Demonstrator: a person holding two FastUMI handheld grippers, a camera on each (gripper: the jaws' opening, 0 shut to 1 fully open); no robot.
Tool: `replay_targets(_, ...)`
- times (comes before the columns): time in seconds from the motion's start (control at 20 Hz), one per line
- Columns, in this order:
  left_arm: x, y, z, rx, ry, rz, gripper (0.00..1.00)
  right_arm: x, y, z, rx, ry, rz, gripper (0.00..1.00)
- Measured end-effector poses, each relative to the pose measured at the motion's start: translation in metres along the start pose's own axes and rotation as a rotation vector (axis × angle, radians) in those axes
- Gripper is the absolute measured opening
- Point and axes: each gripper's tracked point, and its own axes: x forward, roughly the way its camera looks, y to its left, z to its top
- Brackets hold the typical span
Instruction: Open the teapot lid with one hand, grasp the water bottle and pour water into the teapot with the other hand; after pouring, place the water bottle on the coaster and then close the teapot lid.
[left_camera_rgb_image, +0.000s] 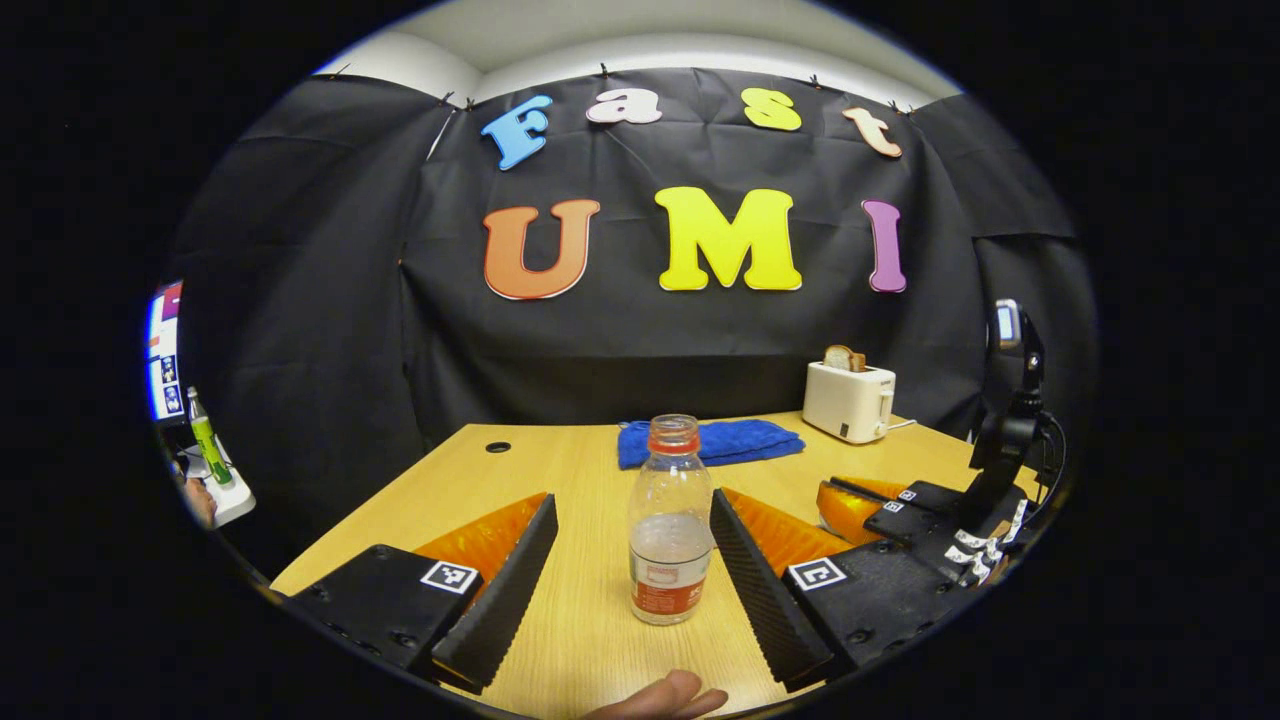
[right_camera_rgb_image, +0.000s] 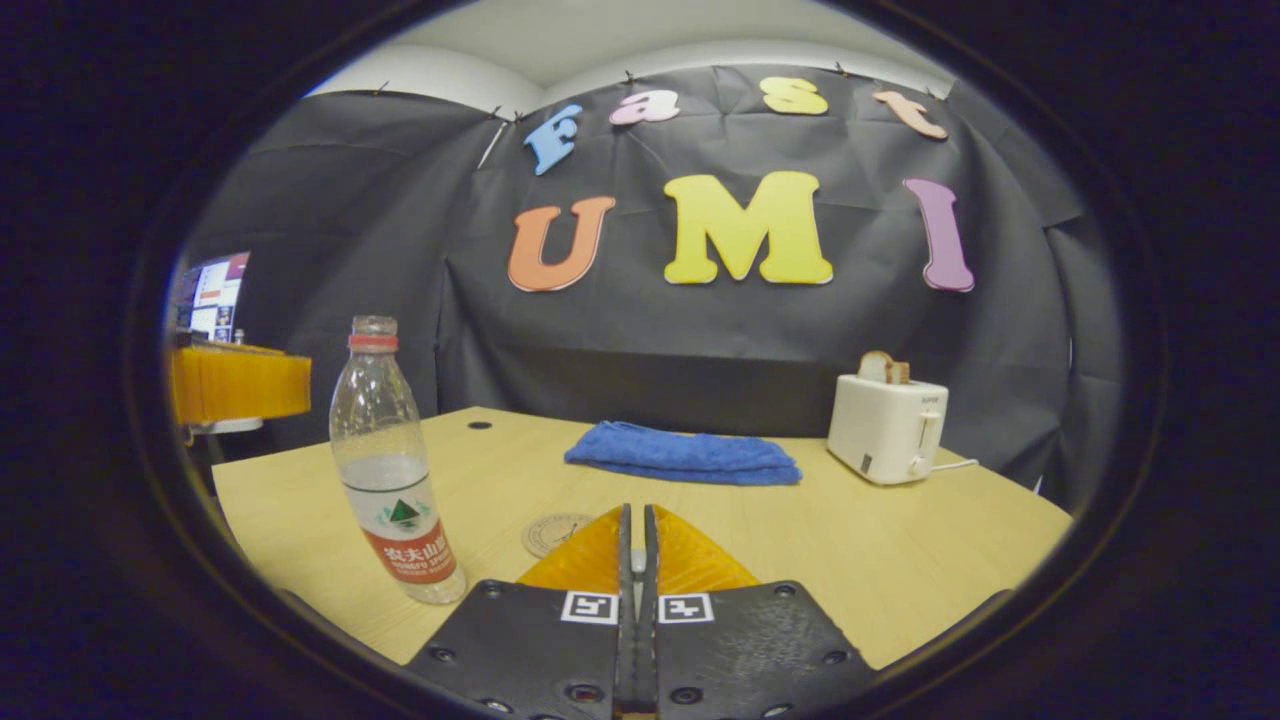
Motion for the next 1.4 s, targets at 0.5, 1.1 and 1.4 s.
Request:
replay_targets(0.5,0.036,-0.015,-0.043,0.062,0.069,-0.013,0.96,-0.037,-0.039,0.018,0.025,-0.031,-0.055,0.0)
replay_targets(1.1,0.068,-0.026,-0.057,0.052,-0.031,0.003,0.95,-0.048,-0.09,0.031,0.086,-0.041,-0.138,0.0)
replay_targets(1.4,0.074,-0.021,-0.061,0.085,-0.018,0.027,0.78,-0.056,-0.097,0.043,0.06,-0.072,-0.155,0.0)
